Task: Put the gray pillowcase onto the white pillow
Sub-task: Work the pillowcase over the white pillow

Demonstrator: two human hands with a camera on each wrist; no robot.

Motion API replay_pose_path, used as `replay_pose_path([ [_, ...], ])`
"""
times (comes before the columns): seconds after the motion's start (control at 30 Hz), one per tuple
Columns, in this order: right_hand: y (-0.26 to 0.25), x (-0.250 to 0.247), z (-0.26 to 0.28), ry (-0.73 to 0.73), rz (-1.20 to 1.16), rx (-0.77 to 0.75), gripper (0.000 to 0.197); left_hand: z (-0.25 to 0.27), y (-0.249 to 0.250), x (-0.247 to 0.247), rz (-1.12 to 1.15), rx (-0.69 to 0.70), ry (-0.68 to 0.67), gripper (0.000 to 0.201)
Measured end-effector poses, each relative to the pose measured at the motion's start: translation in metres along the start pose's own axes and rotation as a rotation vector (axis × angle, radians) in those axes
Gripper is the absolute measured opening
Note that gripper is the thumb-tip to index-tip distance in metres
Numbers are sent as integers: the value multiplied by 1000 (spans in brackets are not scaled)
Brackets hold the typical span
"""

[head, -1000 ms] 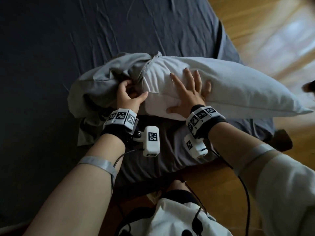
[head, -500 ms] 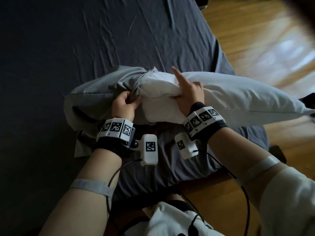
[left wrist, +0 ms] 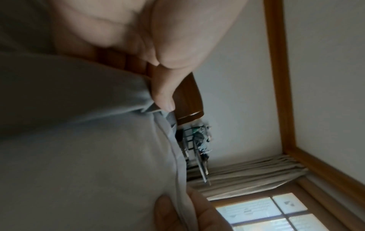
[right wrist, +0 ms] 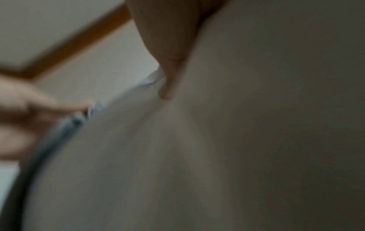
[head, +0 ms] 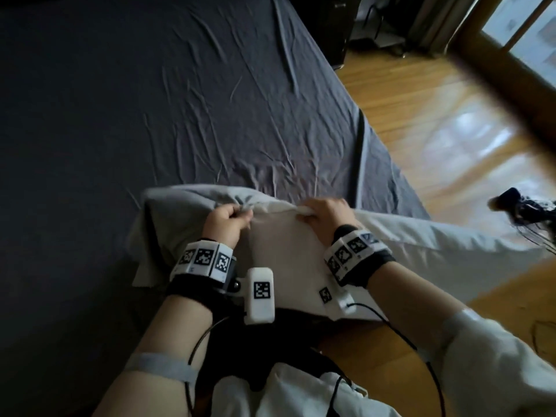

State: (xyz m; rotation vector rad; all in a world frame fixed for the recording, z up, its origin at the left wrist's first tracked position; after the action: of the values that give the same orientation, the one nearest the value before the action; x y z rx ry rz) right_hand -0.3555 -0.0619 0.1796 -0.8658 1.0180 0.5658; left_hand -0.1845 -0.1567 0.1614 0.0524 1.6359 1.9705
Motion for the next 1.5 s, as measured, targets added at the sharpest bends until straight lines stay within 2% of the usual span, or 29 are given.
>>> replay_pose_path([
  [0.07,10,22,9,-27,-55,28,28,4,-14,6,-51,-36,-31,18],
  [0.13,12,27,18,8,-84,19,39,6,-16,4,-97,-23,-18,9],
  [0.2,9,26,26,-10,-86,-6,63,5,-11,0,-119,0,19,20],
  [0.27,4,30,32,-94,12,-55,90,3,-3,-1,-156,30,41,23],
  [0.33,4,37,34,-135,142,-79,102,2,1,4,-201,54,39,23],
  [0.43,11,39,29,-125,161,-33,100,3,6,15,-260,64,25,23],
  [0.5,15,36,24,-121,121,-14,89,2,11,22,-290,66,33,25],
  [0.57,19,32,17,-115,-25,19,77,1,15,26,-332,40,64,28],
  [0.63,22,30,12,-83,-223,54,74,3,19,38,-378,18,51,29],
  [0.7,23,29,6,-54,-347,70,75,6,27,63,-383,44,-83,26],
  [0.8,30,20,-2,-17,-449,95,72,15,35,96,-116,37,-295,26],
  [0.87,37,13,-6,-16,-471,105,74,7,38,89,-47,47,-263,27],
  [0.93,37,8,-7,-50,-438,100,67,-6,32,67,-31,33,-146,27],
  [1.03,29,0,1,-37,-205,1,50,-22,19,46,-39,-12,-46,26],
  [1.07,26,-5,8,23,-110,-48,51,-26,17,45,-41,-12,-42,25],
  [1.13,25,-9,26,118,3,-101,69,-32,17,48,-45,9,-33,24],
  [1.2,31,5,39,33,98,-72,98,-36,20,52,-67,37,-21,24],
  [1.27,39,25,40,-65,194,-38,117,-38,22,61,-75,48,-38,24],
  [1.33,42,37,29,-82,200,-50,117,-37,23,74,-80,50,-70,23],
  [1.43,48,45,6,-48,90,-50,103,-30,23,104,-120,62,-150,19],
  [1.5,57,45,-8,-20,46,-31,102,-24,26,125,-124,68,-217,19],
])
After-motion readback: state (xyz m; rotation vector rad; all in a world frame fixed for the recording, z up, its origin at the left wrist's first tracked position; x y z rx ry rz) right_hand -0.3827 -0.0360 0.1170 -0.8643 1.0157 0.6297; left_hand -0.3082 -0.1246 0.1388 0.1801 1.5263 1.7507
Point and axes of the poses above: each hand's wrist, its own z-axis away from the middle knuckle, its own x-axis out of the palm, y = z × x, the point moved 8 cm from there along -z, towards the middle knuckle, and after that the axes turned 5 degrees about x, right-handed, at the moved point
